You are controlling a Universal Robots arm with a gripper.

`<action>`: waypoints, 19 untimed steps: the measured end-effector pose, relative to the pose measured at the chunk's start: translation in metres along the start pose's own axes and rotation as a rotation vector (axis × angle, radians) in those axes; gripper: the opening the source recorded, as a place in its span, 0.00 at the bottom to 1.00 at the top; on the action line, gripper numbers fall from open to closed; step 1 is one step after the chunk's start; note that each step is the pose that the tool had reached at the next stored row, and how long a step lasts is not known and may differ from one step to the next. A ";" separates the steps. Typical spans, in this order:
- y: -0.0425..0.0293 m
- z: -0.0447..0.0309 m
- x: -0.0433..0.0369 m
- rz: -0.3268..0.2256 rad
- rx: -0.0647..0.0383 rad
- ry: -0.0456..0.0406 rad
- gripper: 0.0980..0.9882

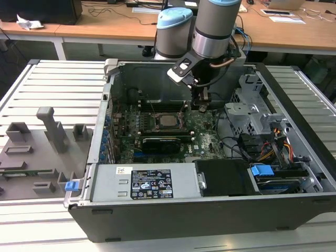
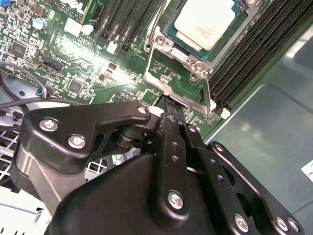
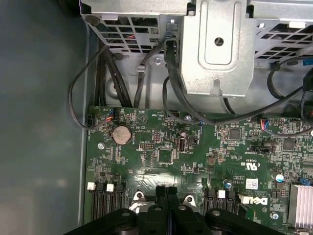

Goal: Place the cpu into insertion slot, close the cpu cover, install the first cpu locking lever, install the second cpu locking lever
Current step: 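Close the cpu cover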

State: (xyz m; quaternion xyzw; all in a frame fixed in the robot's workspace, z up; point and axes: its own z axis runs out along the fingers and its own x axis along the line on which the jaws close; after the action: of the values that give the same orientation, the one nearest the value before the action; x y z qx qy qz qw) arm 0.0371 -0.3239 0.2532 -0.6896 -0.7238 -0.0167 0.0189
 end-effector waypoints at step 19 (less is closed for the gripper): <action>-0.0174 0.0001 0.0008 0.000 0.000 0.0001 0.01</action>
State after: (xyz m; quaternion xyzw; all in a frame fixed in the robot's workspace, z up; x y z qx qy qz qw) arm 0.0197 -0.3239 0.2532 -0.6896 -0.7238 -0.0167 0.0190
